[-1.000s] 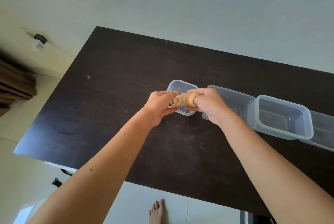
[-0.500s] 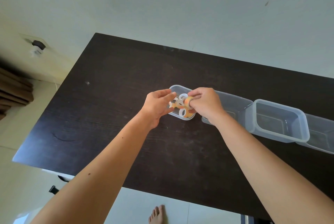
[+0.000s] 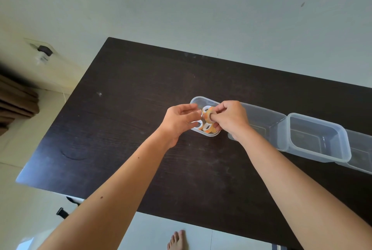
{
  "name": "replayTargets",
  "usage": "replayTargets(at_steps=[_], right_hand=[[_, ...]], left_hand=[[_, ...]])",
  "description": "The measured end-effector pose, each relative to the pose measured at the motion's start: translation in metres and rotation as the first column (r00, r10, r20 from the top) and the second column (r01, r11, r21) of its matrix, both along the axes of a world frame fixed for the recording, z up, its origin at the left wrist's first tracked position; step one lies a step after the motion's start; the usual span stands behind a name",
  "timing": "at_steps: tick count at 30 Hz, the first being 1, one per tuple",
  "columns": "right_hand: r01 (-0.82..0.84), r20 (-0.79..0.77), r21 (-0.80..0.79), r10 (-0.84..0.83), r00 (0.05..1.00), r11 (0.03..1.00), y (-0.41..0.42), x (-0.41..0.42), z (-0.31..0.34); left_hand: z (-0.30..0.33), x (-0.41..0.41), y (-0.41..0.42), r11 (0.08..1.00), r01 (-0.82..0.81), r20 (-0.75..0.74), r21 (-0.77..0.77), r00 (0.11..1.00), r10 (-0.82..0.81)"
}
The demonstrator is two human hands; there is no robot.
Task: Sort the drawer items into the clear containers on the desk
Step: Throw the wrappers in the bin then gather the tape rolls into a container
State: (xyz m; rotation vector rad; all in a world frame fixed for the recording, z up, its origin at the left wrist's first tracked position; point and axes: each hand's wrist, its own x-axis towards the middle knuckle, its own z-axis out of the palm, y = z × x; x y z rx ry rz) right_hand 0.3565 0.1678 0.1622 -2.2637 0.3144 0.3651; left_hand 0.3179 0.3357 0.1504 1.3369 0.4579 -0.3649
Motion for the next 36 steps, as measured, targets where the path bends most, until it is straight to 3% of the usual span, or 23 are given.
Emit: replayTargets(at_steps=[5,15,22,36], right_hand=[[-0.033,-0.007,0.061,0.033,0.999,0.998,0.0,0.002,-0.004],[-0.055,-0.01,0.265,0.059,0.998,0.963,-0.005,-0.002,-0.003],[-0.016,-0.014,0.305,0.022,1.0,0.952,-0.013,-0.005,-0.003],[-0.02,0.031,0.396,0.008,0.999,0.918,-0.034,-0.036,0.015]], left_hand=[[-0.005,0.002,-0.003,0.999,0.038,0.007,0.033,0.999,-0.038],[-0.009,0.006,-0.002,0.998,-0.04,-0.023,0.041,0.999,0.041],[-0.014,0.005,-0.004,0.993,-0.086,-0.014,0.079,0.996,0.088],[-0.002,-0.019,-0.007,0.985,-0.168,0.026,-0.031,0.985,0.169]])
